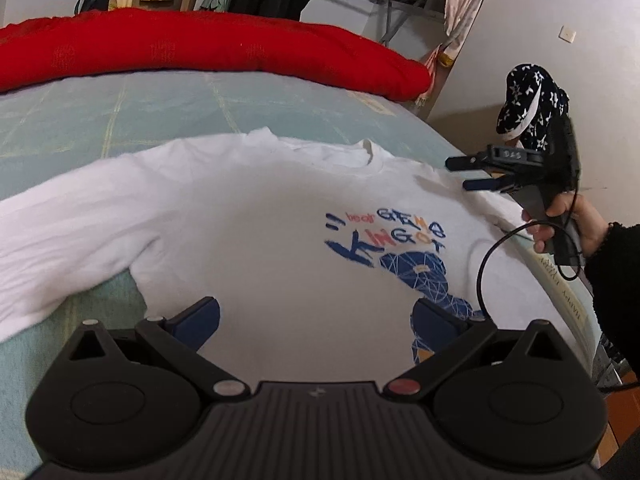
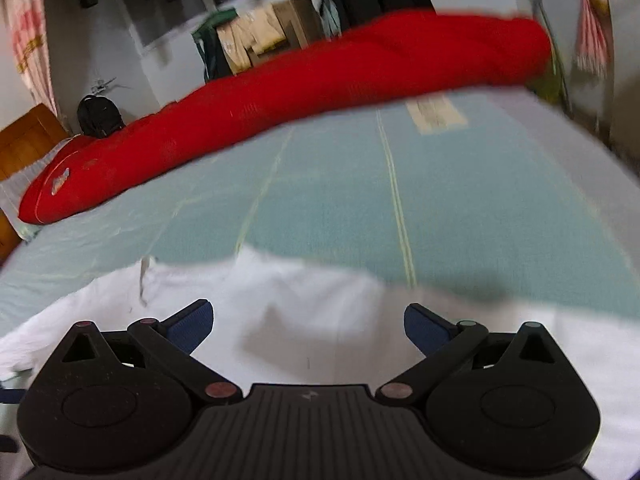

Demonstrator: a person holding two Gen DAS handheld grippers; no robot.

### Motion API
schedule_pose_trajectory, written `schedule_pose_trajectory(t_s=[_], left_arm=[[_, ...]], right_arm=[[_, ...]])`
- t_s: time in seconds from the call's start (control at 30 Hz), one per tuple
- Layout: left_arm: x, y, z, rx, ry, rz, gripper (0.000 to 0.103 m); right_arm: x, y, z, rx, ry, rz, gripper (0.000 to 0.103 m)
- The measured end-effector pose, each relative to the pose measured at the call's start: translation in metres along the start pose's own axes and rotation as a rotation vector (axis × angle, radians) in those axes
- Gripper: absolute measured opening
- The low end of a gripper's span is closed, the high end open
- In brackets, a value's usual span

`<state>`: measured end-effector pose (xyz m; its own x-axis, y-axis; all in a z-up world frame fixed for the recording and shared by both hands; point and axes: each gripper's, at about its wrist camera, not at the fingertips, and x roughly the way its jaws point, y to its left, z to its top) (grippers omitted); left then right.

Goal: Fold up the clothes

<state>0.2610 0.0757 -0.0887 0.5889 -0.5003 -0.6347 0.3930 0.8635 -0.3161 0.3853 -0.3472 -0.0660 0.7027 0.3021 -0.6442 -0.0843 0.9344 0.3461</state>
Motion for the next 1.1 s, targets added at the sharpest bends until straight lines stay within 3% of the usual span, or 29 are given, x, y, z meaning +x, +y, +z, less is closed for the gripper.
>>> schedule_pose_trajectory(t_s=[0.07, 0.2, 0.27, 0.37, 0.53, 0.67, 0.8, 0.93, 1.1], left_arm=[[0.002, 0.001, -0.002, -0.015, 0.02, 0.005, 0.102], [-0.005, 0.003, -0.003, -0.049, 0.042, 0.056, 0.102], [-0.021, 0.001, -0.004, -0.034, 0.016, 0.067, 0.102], [-0.045, -0.003, -0.006, -0.012, -0.002, 0.081, 0.102], [-0.07, -0.024, -0.023, 0.047, 0.022, 0.089, 0.102], [-0.079, -0.054, -0.046, 0.127, 0.05, 0.072, 0.102], [-0.079, -0.09, -0.076, 0.238, 0.094, 0.066, 0.102], [-0.076, -0.112, -0.106, 0.331, 0.146, 0.066, 0.102], [-0.078, -0.11, -0.136, 0.373, 0.177, 0.14, 0.102]], right_arm=[[0.014, -0.009, -0.004, 0.025, 0.032, -0.03, 0.103], [0.034, -0.014, 0.01, -0.015, -0.021, -0.126, 0.103], [0.024, -0.009, 0.018, 0.009, -0.023, -0.159, 0.103], [-0.013, 0.016, 0.012, -0.079, -0.02, -0.103, 0.103], [-0.074, 0.06, -0.031, -0.254, 0.036, -0.048, 0.103], [-0.107, 0.085, -0.085, -0.347, 0.074, -0.009, 0.103], [-0.126, 0.115, -0.139, -0.48, 0.088, -0.016, 0.103], [-0.144, 0.143, -0.179, -0.591, 0.09, 0.042, 0.103], [-0.152, 0.155, -0.213, -0.63, 0.128, 0.063, 0.103]])
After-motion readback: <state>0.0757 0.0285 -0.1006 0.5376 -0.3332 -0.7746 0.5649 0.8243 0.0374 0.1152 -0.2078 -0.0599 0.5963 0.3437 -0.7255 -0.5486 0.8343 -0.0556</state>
